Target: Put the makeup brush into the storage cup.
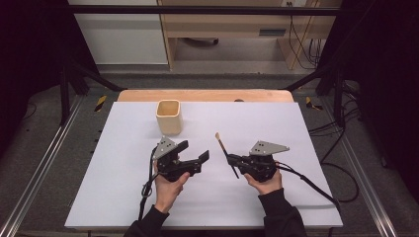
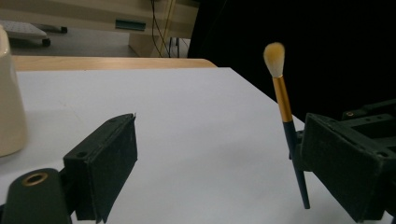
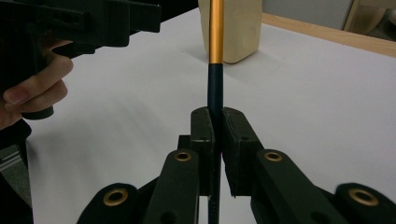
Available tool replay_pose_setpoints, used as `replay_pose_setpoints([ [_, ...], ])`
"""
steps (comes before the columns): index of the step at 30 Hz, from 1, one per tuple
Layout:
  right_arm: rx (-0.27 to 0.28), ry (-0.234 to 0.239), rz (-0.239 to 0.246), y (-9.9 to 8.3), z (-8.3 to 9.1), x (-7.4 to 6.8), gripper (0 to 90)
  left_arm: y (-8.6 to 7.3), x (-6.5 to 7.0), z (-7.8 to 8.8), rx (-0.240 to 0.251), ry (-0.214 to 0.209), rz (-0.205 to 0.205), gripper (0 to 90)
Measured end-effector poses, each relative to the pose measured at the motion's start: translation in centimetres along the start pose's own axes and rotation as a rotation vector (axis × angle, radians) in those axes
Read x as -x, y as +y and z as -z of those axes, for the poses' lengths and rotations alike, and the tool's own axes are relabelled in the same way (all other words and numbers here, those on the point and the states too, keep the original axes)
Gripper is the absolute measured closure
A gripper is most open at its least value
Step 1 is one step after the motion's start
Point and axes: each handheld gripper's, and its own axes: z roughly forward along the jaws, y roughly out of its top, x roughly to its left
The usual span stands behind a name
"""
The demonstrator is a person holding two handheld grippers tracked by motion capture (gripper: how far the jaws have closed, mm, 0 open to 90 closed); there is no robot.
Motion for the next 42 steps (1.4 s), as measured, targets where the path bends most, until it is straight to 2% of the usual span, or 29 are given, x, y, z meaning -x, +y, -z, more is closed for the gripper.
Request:
replay_pose_setpoints([
  [4,-0.003,-0.005,-0.001,-0.1,-0.2,0.0,83.3,-0.1,0.3,-0.2,0.015,-0.012,0.01,11.2],
  [22,0.004,0.009,0.001,-0.1,-0.5,-0.3,83.3,-0.2,1.9,-1.9,0.018,-0.055,0.009,17.6],
  [29,0.009,0.015,0.01,0.0,-0.5,-0.7,83.3,-0.3,2.3,-2.3,0.022,-0.053,0.015,25.7],
  [42,0.013,0.023,0.009,0.0,-0.6,-0.8,83.2,-0.6,2.8,-2.8,0.015,-0.049,0.039,47.6],
])
